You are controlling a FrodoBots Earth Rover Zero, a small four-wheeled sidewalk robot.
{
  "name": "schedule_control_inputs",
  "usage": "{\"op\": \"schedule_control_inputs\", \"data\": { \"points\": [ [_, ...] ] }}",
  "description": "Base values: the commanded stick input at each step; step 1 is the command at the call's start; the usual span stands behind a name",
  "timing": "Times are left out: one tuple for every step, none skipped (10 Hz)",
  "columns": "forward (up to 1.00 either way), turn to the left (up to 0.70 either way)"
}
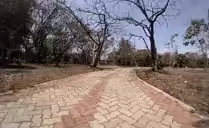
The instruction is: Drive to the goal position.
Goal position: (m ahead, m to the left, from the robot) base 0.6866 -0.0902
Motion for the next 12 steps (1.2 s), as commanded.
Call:
{"op": "schedule_control_inputs", "data": {
  "points": [
    [1.00, 0.00],
    [1.00, 0.00],
    [1.00, 0.00],
    [1.00, 0.00],
    [1.00, 0.00],
    [1.00, 0.00],
    [1.00, 0.00],
    [1.00, 0.00],
    [1.00, 0.00],
    [1.00, 0.00],
    [1.00, -0.30],
    [1.00, -0.15]
  ]
}}
